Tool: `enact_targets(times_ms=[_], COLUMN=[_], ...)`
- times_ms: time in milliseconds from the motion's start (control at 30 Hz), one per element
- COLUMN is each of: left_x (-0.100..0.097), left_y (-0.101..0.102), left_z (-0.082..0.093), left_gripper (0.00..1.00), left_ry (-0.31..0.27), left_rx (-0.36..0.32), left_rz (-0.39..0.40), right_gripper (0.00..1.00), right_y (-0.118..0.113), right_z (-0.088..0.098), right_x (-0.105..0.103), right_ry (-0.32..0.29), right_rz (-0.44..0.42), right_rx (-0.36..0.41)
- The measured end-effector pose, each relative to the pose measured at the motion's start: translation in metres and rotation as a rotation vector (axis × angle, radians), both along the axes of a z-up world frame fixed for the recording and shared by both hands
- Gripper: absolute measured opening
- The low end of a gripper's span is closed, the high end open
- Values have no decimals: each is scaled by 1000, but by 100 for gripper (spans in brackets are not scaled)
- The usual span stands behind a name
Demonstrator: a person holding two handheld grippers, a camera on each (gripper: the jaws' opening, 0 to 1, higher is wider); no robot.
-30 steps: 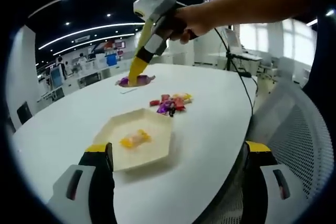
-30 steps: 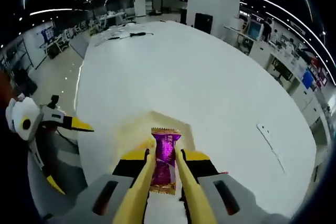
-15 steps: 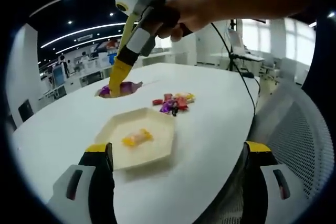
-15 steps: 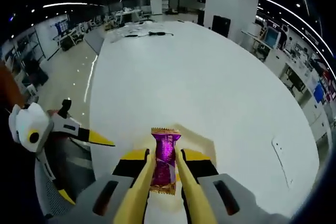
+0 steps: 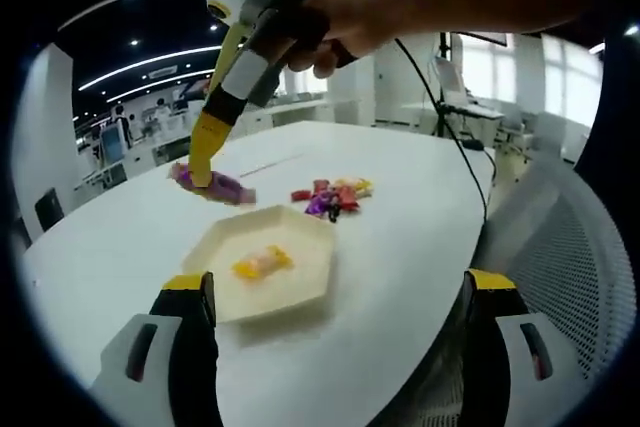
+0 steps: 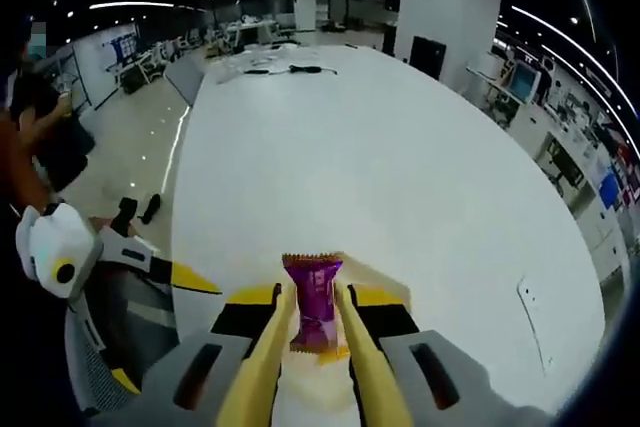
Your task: Place the target food into the container with the food tongs after gripping and lifting it, then release it inside without dropping or visibly crushing the food.
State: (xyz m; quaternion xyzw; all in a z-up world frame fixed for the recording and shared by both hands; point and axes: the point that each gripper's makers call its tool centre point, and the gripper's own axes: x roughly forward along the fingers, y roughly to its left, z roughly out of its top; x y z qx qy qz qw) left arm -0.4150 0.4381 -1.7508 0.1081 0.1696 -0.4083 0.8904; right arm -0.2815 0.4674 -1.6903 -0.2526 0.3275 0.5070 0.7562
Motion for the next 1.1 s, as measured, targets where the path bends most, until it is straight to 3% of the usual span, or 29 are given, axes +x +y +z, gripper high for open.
enact_targets(times_ms=[767, 1100], left_x=[-2, -3], left_y=[-1, -2], left_z=[-2, 0], left_gripper=[99, 99], left_ry=[10, 6], left_rx=[6, -5], left_rz=[-9, -14], right_gripper=[25, 25], right_y=[-23, -46], right_z=[12, 31], right_x=[3, 14], right_ry=[-29, -85], right_rz=[-40, -81], right_rx=[18, 31])
